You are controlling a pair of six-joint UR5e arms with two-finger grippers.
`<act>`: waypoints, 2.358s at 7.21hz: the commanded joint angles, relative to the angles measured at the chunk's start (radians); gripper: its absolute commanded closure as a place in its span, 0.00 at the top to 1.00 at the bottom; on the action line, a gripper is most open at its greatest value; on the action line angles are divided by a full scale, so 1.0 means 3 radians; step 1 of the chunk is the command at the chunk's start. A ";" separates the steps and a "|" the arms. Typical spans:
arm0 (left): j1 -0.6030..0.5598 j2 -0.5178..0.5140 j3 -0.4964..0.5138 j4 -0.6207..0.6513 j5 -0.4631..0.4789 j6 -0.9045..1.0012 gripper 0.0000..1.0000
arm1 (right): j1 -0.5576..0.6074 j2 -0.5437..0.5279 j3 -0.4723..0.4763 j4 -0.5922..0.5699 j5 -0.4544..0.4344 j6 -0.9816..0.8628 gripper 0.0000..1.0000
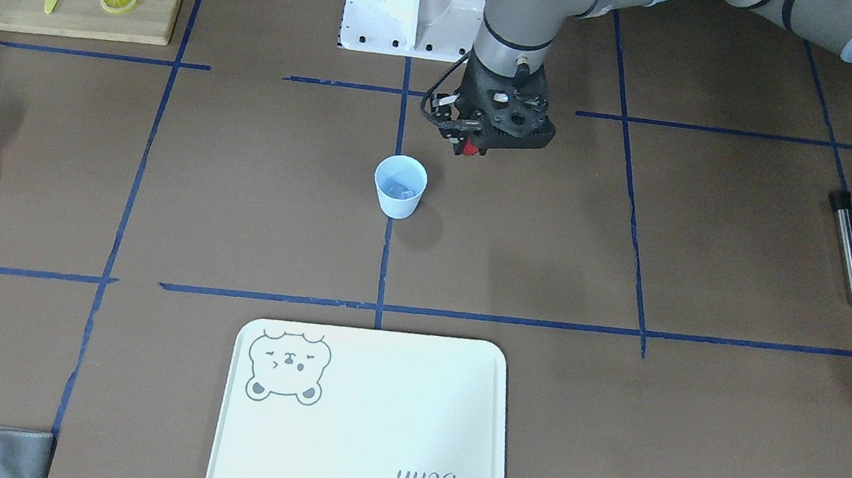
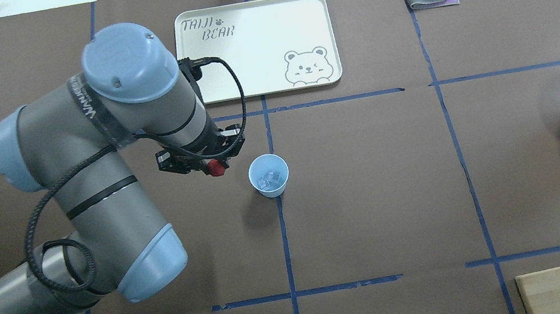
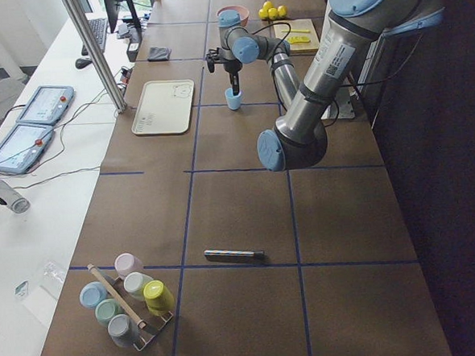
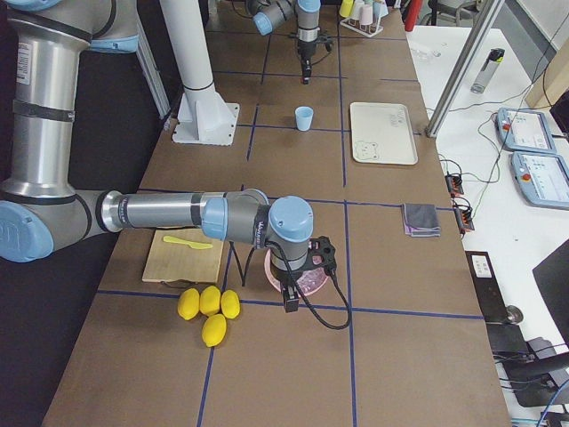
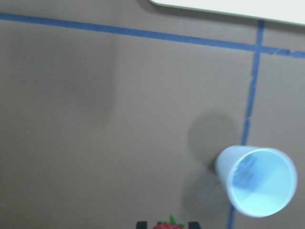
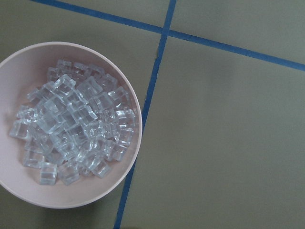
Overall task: Mash ice and strawberries in cup
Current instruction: 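Carry the strawberry with the left gripper over the light-blue cup, then open the left gripper to drop the strawberry into the cup, then withdraw the left gripper away from the cup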
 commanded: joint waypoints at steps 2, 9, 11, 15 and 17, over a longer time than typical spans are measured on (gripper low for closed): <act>0.0209 -0.0337 0.0518 -0.0320 0.0163 -0.0332 0.05 | 0.0000 0.0002 -0.0002 0.0000 0.0000 0.0000 0.99; 0.0225 -0.0281 0.0458 -0.0316 0.0240 -0.0287 1.00 | 0.0000 0.0002 -0.0002 -0.0005 0.0000 0.0000 0.99; 0.0179 0.0415 -0.0203 -0.0215 0.0225 0.0354 1.00 | 0.0000 0.0002 -0.0007 -0.0005 -0.0005 0.0000 0.99; -0.0973 0.1644 -0.0540 -0.0209 -0.0392 0.2234 1.00 | 0.0000 -0.0008 -0.0008 0.0000 0.0000 0.0000 0.99; -0.1506 0.1978 -0.0357 -0.0219 -0.0776 0.3063 1.00 | 0.0000 -0.0008 -0.0002 0.0000 0.0000 0.0000 0.99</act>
